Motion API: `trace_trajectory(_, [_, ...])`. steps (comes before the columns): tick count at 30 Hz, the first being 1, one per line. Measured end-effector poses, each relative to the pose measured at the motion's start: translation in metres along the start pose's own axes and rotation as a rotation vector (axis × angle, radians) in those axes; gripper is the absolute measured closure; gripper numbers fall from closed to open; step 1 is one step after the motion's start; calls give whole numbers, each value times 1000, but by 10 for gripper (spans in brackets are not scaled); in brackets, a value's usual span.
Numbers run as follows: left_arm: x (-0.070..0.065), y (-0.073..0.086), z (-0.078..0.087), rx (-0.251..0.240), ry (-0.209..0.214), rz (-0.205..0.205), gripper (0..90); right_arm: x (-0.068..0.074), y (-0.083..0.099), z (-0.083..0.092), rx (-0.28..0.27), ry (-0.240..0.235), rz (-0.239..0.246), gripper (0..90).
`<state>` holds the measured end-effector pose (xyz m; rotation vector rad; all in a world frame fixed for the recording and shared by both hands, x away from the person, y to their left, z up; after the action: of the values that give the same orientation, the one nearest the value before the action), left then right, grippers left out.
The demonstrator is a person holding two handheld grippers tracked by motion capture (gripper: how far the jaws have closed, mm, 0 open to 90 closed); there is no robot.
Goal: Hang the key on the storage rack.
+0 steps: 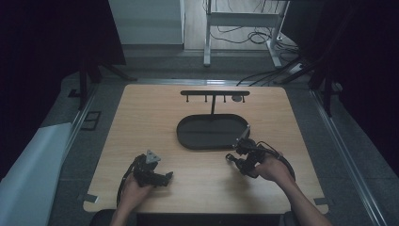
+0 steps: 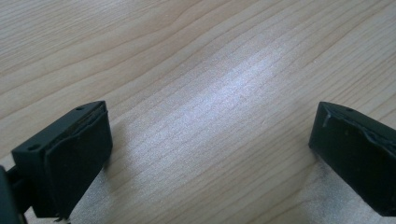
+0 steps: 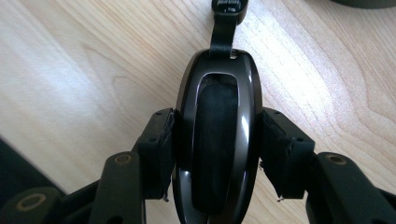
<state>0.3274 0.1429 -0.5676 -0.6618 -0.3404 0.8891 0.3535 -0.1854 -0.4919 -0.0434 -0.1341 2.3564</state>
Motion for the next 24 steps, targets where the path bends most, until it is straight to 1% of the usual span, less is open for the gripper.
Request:
trace_trajectory(2, [0, 0, 0, 0, 0, 0, 0, -1, -1, 8, -4, -10, 6, 487])
trace_trajectory(3, [0, 0, 0, 0, 0, 0, 0, -1, -1, 8, -4, -10, 6, 487])
trace_trajectory(5, [0, 0, 0, -2, -1, 0, 0, -2, -3, 17, -20, -29, 4, 489])
trace_trajectory(6, [0, 0, 0, -2, -1, 0, 0, -2, -3, 17, -20, -29, 4, 489])
trace_trajectory(8, [0, 0, 0, -2, -1, 0, 0, -3, -4, 25, -25, -36, 1, 489])
trace_trajectory(9, [0, 0, 0, -5, -1, 3, 0, -4, -5, 28, -32, -36, 2, 489])
trace_trajectory(10, [0, 0, 0, -4, -1, 3, 0, -5, -7, 34, -35, -33, 5, 490])
trace_trajectory(11, [0, 0, 0, -4, -1, 3, 0, -5, -7, 34, -35, -33, 5, 490])
trace_trajectory(12, [0, 0, 0, -4, -1, 3, 0, -6, -8, 39, -40, -35, 2, 491])
trace_trajectory(16, [0, 0, 0, -4, 0, 3, 0, -9, -11, 46, -42, -33, 9, 491])
trace_trajectory(18, [0, 0, 0, -3, 0, 3, 0, -11, -13, 52, -49, -33, 2, 491])
trace_trajectory(19, [0, 0, 0, -1, 1, 2, 0, -14, -15, 58, -48, -23, 1, 491])
trace_trajectory(22, [0, 0, 0, -1, 2, 2, 0, -20, -19, 67, -62, -30, -9, 491])
trace_trajectory(23, [0, 0, 0, -1, 3, 2, 0, -20, -19, 67, -62, -30, -9, 491])
trace_trajectory(24, [0, 0, 0, -1, 2, 3, 0, -23, -22, 72, -70, -29, -16, 492])
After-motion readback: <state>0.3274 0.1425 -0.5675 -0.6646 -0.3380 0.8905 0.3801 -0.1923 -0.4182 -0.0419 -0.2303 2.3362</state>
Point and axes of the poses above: each handheld gripper's, and its own axes: z roughly backward along the jaws, y roughly out of its underside, x roughly to its left, the point moved 6 cm from there along -z, roughly forward along the jaws, and after that the axes turned 3 degrees about -z, right-handed, at the moved point
